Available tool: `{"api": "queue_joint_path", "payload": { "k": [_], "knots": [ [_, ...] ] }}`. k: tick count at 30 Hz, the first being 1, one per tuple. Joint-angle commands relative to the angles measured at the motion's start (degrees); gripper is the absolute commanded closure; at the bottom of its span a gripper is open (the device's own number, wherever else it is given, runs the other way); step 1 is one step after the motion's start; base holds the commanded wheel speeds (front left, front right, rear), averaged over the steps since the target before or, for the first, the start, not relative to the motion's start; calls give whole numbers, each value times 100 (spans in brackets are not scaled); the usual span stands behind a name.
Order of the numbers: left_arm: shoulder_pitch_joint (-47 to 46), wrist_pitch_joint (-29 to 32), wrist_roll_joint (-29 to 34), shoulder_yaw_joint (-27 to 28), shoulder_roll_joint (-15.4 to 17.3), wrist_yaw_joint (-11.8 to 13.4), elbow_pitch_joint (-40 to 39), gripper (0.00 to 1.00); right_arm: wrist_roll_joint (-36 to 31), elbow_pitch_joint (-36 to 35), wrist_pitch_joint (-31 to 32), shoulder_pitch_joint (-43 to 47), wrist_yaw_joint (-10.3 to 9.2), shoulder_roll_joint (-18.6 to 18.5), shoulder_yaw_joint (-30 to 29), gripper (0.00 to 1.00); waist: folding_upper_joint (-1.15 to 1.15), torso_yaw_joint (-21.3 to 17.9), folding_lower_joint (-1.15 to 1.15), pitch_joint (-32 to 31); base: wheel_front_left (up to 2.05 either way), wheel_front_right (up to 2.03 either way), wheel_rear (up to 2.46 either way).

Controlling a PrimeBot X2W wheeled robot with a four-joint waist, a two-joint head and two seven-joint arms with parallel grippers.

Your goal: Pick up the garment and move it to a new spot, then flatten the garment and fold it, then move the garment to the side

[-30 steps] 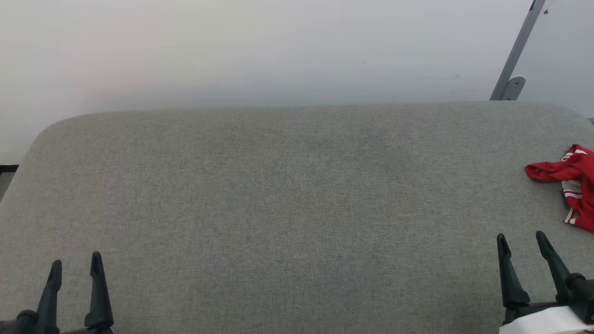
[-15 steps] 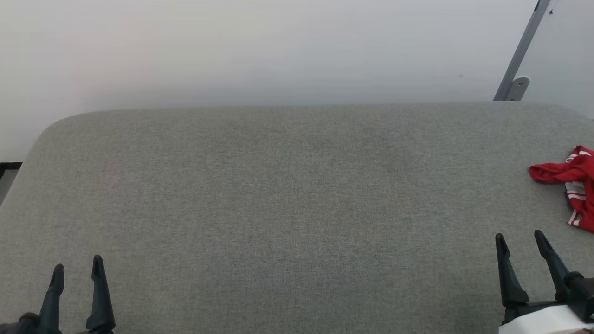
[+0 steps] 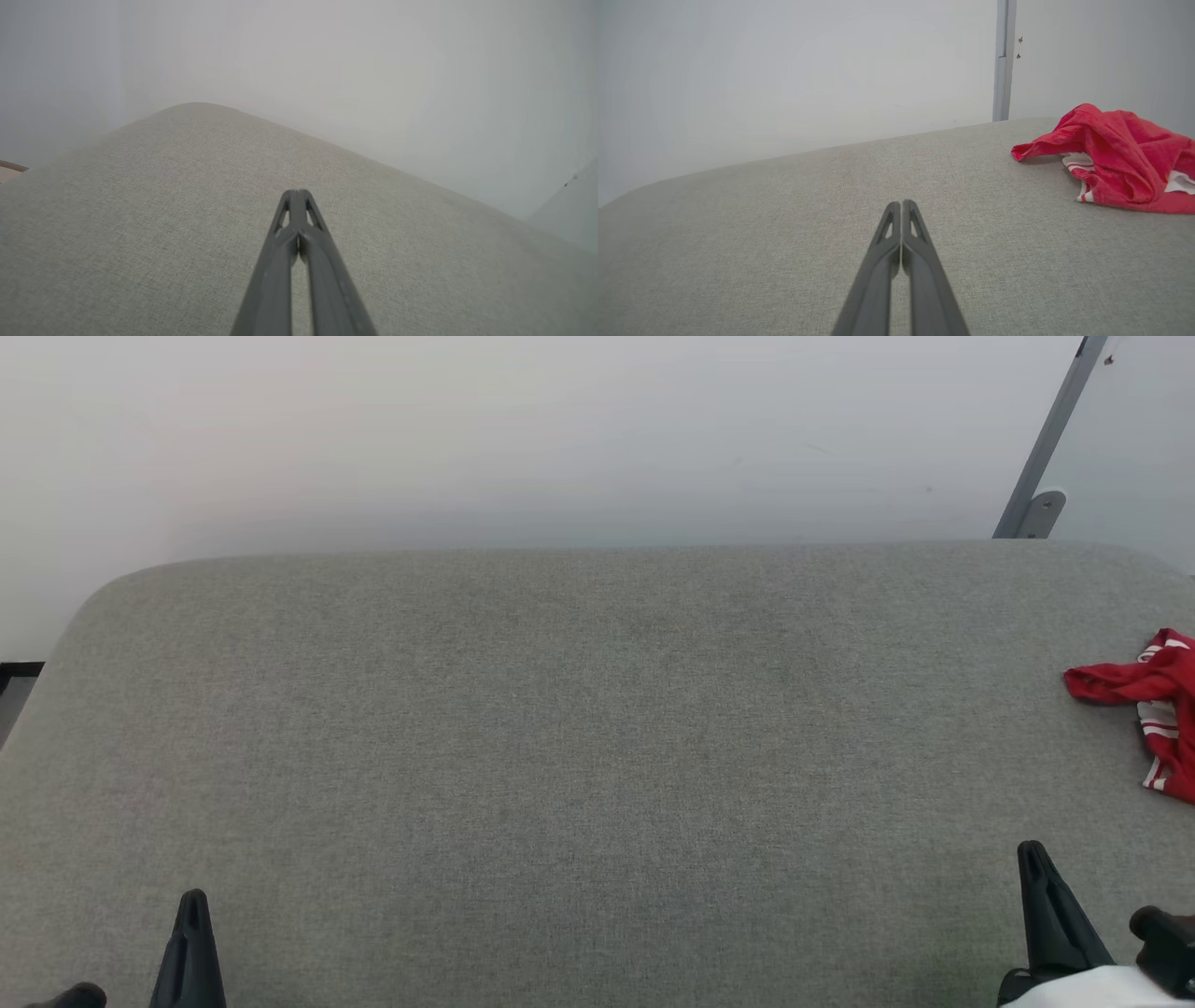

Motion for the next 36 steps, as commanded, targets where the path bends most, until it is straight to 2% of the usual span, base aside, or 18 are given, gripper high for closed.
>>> {"api": "queue_joint_path", "payload": {
  "k": [1,17,36],
  "knots": [
    [-170,51,-225,2,44,-2,-64,100,224,-78,56,-171,0,-17,-19,100,0,-1,0,1,0,0,0],
    [-472,445,-1617,-87,-24,-7,77,100,1762,-9,447,-405,-1,97,-37,100,0,-16,0,14,0,0,0],
    [-771,839,-2974,-170,-89,-11,221,100,3262,70,840,-640,-1,208,-63,100,0,-33,0,30,0,0,0]
  ]
}}
